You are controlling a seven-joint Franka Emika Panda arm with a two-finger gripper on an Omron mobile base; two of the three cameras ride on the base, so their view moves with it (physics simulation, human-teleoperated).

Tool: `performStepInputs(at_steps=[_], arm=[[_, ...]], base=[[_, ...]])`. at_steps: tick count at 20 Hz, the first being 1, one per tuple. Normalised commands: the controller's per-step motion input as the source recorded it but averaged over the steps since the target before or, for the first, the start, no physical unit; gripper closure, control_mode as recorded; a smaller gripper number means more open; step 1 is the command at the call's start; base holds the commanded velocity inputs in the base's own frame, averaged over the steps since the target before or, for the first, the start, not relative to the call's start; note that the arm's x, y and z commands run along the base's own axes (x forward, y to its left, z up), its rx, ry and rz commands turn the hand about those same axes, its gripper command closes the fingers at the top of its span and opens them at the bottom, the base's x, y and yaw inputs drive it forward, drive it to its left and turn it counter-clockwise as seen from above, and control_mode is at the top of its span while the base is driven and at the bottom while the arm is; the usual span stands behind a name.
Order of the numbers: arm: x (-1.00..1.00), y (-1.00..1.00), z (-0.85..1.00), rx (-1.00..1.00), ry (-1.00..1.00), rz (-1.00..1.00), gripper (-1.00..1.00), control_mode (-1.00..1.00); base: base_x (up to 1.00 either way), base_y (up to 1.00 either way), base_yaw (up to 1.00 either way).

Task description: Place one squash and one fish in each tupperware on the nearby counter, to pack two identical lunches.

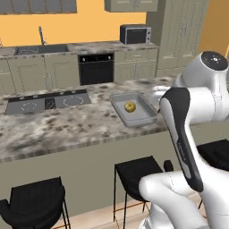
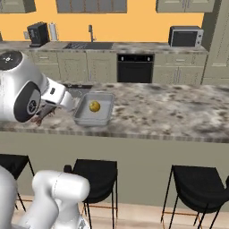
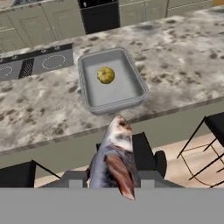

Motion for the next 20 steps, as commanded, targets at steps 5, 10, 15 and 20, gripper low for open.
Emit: performStepInputs(at_steps=[5,10,15,20], arm=[[0.93,-0.48,-0.02,0.00,0.23,0.10,1.00,-1.00],[0.99,-0.18,-0.42,-0.01,0.18,0.08,1.00,-1.00],[0.96,0.00,-0.64,-0.10,0.02,0.10,1.00,-1.00],[0.63,0.00,-0.43,-0.06,0.00,0.07,1.00,-1.00]], base=[[0.00,0.00,0.00],[0.00,0.00,0.00],[0.00,0.00,0.00],[0.00,0.00,0.00]])
